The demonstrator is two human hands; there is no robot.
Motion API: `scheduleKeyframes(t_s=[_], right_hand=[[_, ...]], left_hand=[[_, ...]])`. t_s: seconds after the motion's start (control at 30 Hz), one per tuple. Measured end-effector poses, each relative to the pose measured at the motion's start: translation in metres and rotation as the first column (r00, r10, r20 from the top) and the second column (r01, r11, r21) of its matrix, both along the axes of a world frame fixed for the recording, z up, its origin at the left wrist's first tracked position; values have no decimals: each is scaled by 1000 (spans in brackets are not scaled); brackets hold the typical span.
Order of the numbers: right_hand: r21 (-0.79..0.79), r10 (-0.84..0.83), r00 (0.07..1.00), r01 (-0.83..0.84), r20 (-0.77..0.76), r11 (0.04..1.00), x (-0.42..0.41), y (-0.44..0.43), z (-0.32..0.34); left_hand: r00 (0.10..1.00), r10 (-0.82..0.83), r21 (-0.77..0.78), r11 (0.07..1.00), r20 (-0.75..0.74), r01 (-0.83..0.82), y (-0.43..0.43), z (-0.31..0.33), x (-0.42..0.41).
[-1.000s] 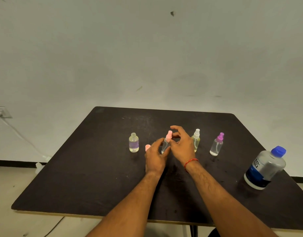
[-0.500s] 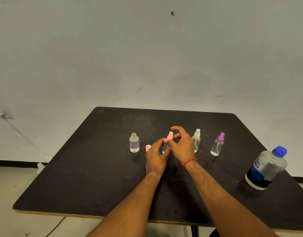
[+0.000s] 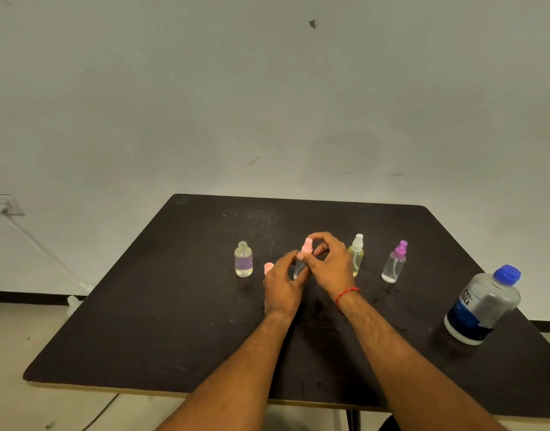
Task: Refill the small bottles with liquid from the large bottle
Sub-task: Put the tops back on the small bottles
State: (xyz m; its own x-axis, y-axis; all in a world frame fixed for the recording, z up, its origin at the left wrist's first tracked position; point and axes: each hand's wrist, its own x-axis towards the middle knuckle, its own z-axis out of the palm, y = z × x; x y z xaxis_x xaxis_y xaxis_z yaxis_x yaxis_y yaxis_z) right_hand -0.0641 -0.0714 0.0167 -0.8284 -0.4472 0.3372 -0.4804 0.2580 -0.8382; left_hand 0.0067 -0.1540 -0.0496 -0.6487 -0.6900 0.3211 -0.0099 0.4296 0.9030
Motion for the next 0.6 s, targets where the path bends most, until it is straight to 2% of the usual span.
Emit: scheduleKeyframes(t_s=[0.23,0.37,0.6], right_hand=[[16,147,988,-148,44,989,-8,2,-1],[29,79,997,-80,20,996,-7,0,-2],[-66,-76,997,77,16,995,5,-5,-7]], left_hand=[[1000,-22,20,1000,-10,22,3,7,4],[998,-58,26,998,-8,59,6,10,6],[997,-75,24,997,-1,75,10,11,6]])
